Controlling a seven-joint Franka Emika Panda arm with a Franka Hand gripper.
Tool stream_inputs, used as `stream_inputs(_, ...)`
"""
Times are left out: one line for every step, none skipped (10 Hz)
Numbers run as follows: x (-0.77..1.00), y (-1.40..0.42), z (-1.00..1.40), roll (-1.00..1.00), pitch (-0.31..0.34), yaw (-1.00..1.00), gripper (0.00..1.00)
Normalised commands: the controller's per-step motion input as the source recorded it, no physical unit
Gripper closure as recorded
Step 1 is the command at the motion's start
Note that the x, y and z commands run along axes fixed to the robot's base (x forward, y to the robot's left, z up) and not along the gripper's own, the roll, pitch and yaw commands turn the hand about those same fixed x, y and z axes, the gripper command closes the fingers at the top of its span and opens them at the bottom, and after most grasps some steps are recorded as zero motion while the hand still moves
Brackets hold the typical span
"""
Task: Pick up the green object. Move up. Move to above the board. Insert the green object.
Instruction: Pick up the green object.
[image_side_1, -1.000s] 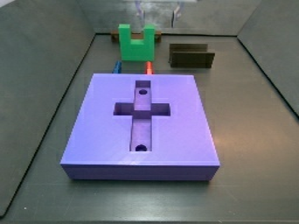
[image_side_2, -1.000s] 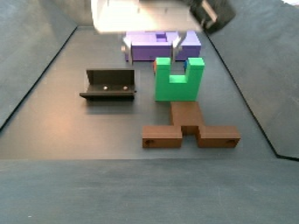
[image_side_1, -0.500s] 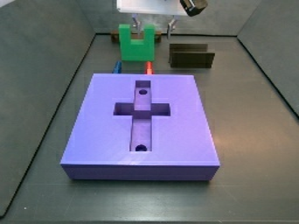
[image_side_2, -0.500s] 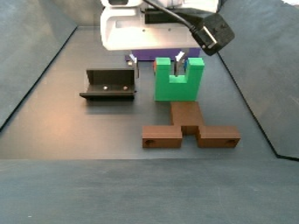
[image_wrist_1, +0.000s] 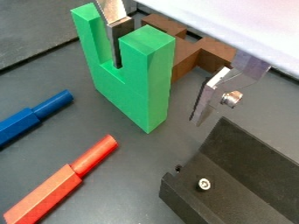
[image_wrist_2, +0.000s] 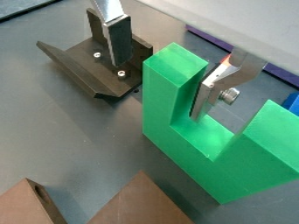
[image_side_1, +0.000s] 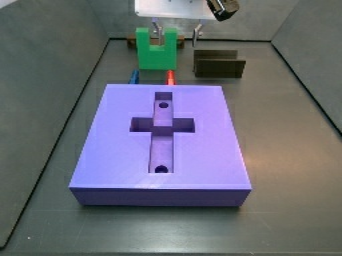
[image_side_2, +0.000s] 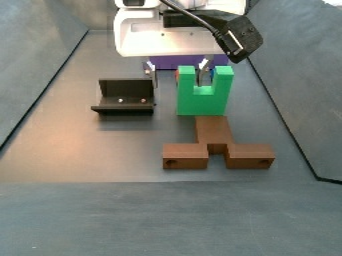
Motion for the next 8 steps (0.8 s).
stream_inputs(0.00,0.00,0.00,0.00,0.000,0.00,1.00)
stream_inputs(0.00,0.00,0.00,0.00,0.000,0.00,1.00)
stream_inputs(0.00,0.00,0.00,0.00,0.000,0.00,1.00)
stream_inputs(0.00,0.00,0.00,0.00,0.000,0.00,1.00)
stream_inputs(0.00,0.00,0.00,0.00,0.000,0.00,1.00)
stream_inputs(0.00,0.00,0.00,0.00,0.000,0.00,1.00)
stream_inputs(0.00,0.00,0.00,0.00,0.000,0.00,1.00)
stream_inputs(0.00,0.00,0.00,0.00,0.000,0.00,1.00)
